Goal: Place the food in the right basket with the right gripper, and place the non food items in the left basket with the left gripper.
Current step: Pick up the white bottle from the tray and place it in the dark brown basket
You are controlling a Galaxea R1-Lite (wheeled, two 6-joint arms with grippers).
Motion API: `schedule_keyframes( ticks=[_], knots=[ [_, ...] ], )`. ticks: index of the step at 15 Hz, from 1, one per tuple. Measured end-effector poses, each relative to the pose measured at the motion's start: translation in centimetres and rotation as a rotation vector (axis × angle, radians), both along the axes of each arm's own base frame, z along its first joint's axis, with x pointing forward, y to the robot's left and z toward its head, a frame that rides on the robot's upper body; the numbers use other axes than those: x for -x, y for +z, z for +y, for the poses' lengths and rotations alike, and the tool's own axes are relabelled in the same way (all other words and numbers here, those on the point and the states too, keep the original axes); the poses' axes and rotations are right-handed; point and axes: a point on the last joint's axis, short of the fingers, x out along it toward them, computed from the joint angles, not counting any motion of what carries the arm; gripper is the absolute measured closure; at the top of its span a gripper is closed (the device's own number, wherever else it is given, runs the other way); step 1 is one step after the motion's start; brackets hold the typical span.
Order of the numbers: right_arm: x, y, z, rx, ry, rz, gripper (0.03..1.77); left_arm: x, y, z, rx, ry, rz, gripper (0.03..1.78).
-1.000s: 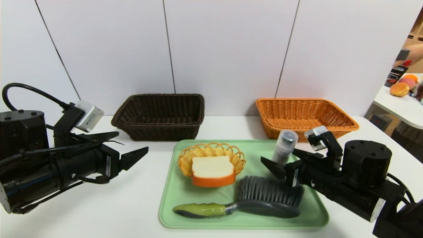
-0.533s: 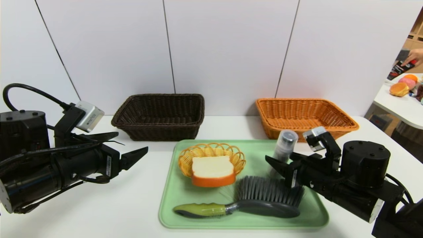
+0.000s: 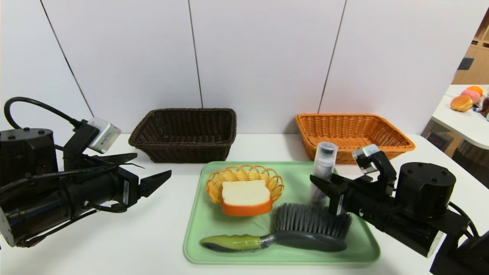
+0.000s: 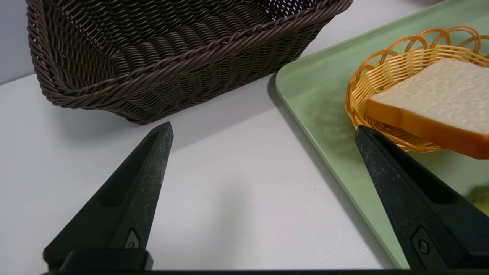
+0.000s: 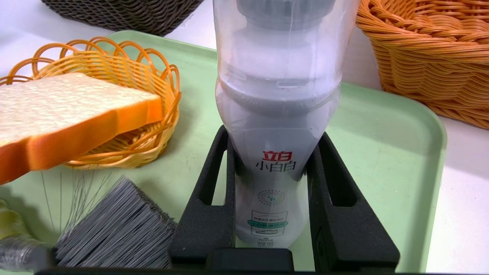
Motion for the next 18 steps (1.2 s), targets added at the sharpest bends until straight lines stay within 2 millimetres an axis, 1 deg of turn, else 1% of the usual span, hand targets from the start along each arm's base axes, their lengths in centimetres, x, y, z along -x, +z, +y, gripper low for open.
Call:
schedule_keyframes(
  ticks=[4, 6, 10, 13, 16, 18],
  knots=[
    [0.4, 0.2, 0.3, -0.005, -0.014, -0.021, 1.28, 0.0, 0.0, 0.0, -0.001, 0.001, 0.001, 0.12],
    [0.7, 0.4, 0.8, 0.007, -0.040, -0.037, 1.28, 0.0, 0.0, 0.0, -0.003, 0.010, 0.001, 0.12],
    [0.6, 2.4, 1.8, 0.055, -0.059, -0.158, 1.28, 0.1, -0.1, 0.1, -0.007, 0.022, 0.002, 0.12],
    [-0.3, 5.3, 2.5, 0.041, -0.056, -0.235, 1.28, 0.2, -0.3, 0.1, -0.013, 0.029, 0.007, 0.12],
    [-1.3, 10.0, 3.5, 0.010, -0.047, -0.265, 1.28, 0.3, -0.3, 0.0, -0.016, 0.033, 0.007, 0.12],
    [-1.8, 13.0, 4.0, -0.007, -0.036, -0.248, 1.28, 0.4, -0.3, -0.1, -0.020, 0.037, 0.005, 0.12]
  ],
)
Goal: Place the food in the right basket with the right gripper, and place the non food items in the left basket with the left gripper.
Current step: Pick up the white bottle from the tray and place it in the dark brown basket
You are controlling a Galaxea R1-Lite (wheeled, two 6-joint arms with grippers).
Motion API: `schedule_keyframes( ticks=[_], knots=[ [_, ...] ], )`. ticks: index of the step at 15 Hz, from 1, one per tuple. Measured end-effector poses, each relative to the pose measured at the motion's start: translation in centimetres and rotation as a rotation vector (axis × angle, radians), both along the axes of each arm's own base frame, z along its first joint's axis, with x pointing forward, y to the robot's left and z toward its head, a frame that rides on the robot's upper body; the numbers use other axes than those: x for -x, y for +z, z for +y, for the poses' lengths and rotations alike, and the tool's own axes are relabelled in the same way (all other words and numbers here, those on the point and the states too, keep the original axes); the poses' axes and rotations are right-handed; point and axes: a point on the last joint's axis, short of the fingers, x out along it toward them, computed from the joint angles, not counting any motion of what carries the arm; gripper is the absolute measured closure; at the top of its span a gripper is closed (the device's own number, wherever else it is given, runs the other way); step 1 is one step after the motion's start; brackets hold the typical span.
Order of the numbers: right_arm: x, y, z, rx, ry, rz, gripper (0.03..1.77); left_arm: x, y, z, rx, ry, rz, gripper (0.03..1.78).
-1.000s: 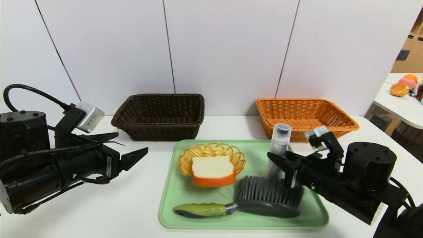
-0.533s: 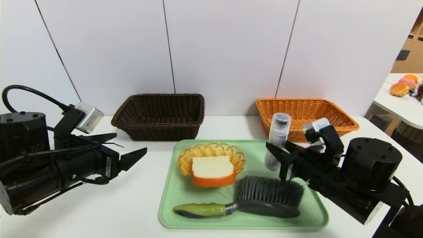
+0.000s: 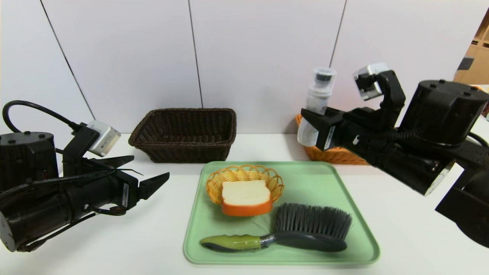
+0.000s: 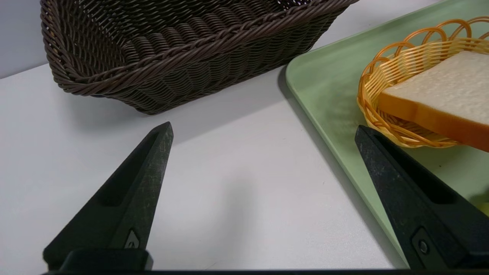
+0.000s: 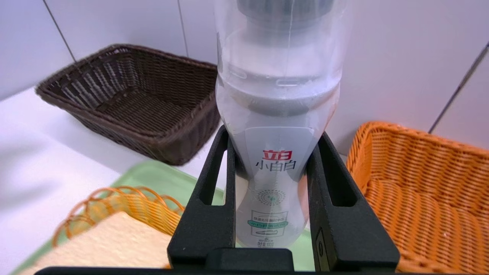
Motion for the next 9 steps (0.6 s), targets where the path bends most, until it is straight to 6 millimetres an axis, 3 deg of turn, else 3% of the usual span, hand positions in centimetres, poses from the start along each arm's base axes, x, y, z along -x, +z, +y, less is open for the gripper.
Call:
schedule_keyframes(
  ticks=[3, 9],
  knots=[
    [-0.7, 2.9, 1.2, 0.010, 0.041, 0.043, 1.28, 0.0, 0.0, -0.1, -0.001, -0.002, -0.001, 0.12],
    [-4.5, 4.8, 5.9, -0.066, 0.132, 0.018, 1.28, 0.0, -0.1, 0.0, -0.007, 0.027, 0.001, 0.12]
  ],
)
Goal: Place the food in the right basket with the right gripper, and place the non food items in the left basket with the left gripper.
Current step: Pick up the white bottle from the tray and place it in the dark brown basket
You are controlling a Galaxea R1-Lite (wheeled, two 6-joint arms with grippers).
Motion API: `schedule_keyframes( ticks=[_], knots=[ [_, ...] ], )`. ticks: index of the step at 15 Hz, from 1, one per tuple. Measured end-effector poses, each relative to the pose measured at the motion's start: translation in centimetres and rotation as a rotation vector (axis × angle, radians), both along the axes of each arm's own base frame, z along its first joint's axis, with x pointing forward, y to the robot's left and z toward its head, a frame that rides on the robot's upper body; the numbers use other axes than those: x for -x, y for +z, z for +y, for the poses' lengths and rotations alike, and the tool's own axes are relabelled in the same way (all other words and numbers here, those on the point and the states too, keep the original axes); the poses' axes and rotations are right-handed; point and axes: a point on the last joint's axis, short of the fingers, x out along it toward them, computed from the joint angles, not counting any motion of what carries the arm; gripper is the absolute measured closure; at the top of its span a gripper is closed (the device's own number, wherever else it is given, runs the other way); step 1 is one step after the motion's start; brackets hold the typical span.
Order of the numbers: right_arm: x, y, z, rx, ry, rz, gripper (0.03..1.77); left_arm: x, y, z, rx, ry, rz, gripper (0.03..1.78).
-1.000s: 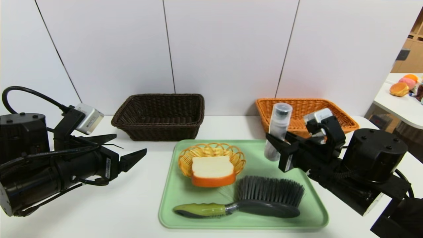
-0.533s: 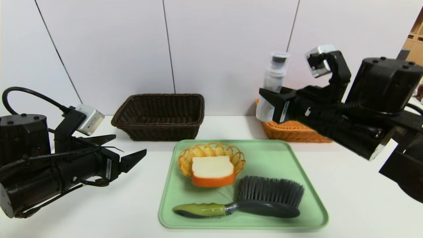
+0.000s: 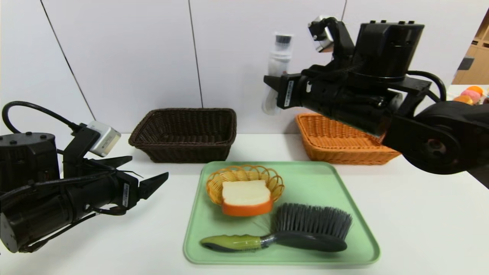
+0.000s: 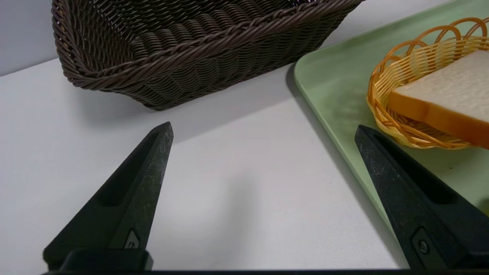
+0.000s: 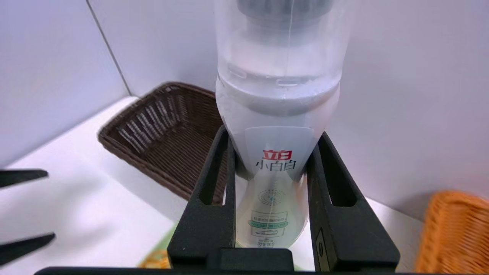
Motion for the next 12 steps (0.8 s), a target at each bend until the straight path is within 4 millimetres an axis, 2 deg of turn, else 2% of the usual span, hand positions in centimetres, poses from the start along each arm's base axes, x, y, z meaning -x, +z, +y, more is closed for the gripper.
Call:
schedule_keyframes(
  ticks=[7, 12],
  knots=[
    [-4.4, 0.5, 5.3, -0.106, 0.048, -0.017, 1.28, -0.1, 0.3, 0.1, 0.005, 0.040, -0.010, 0.12],
    [-6.8, -1.2, 8.9, -0.128, 0.068, -0.005, 1.28, 0.0, 0.3, 0.1, 0.004, 0.054, -0.011, 0.12]
  ],
)
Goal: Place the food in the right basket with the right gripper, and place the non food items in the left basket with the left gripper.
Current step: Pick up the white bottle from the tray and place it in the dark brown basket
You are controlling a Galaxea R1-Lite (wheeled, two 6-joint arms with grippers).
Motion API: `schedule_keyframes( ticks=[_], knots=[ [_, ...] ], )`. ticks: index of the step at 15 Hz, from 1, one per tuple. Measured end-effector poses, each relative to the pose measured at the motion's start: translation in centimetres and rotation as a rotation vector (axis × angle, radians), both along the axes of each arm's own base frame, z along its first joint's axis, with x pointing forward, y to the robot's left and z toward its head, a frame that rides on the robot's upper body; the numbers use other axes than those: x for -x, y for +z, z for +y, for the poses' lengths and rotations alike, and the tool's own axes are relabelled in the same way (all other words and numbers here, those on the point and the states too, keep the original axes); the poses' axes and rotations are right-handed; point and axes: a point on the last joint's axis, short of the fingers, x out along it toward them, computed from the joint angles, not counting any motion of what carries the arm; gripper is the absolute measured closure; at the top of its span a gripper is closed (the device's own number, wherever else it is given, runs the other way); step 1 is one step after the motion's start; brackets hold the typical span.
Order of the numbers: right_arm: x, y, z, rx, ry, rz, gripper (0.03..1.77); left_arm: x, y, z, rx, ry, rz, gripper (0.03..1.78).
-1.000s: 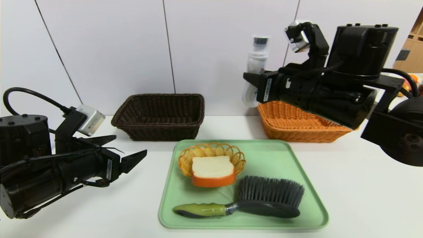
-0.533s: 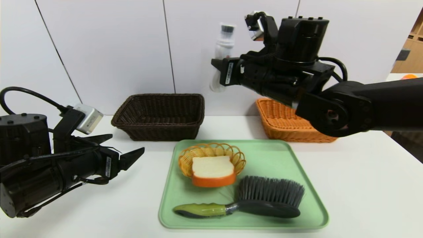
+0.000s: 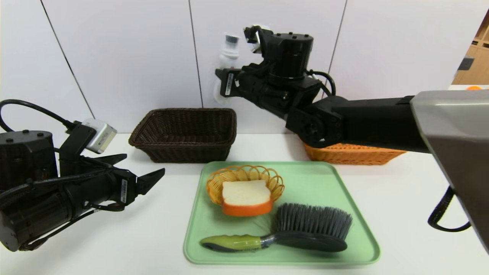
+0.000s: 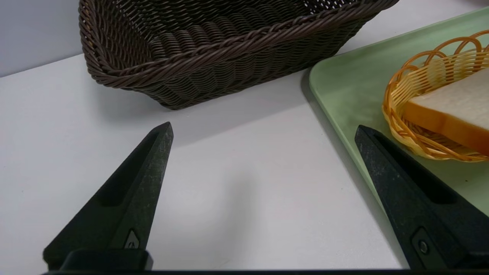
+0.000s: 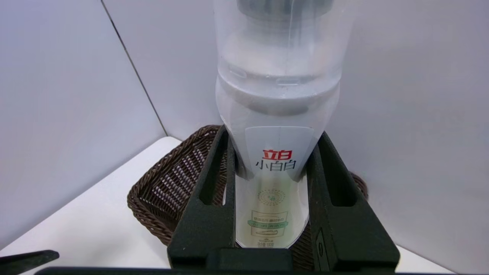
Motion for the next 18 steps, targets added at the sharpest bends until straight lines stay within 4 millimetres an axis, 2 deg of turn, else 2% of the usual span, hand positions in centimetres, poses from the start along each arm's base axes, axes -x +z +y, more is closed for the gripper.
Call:
schedule_keyframes(
  ticks=[4, 8, 14, 18],
  knots=[
    [-1.3, -2.8, 1.3, 0.035, 0.015, 0.060, 1.28, 0.1, 0.0, 0.1, -0.005, 0.020, -0.004, 0.12],
    [-1.7, -5.1, 2.5, 0.032, 0.044, 0.109, 1.28, 0.1, 0.0, 0.1, -0.005, 0.021, -0.004, 0.12],
    [-2.0, -7.4, 4.2, 0.021, 0.072, 0.089, 1.28, 0.2, -0.1, 0.1, -0.007, 0.020, 0.000, 0.12],
    [-2.5, -8.6, 4.3, 0.035, 0.067, 0.104, 1.28, 0.2, -0.3, 0.1, -0.009, 0.019, 0.009, 0.12]
  ],
)
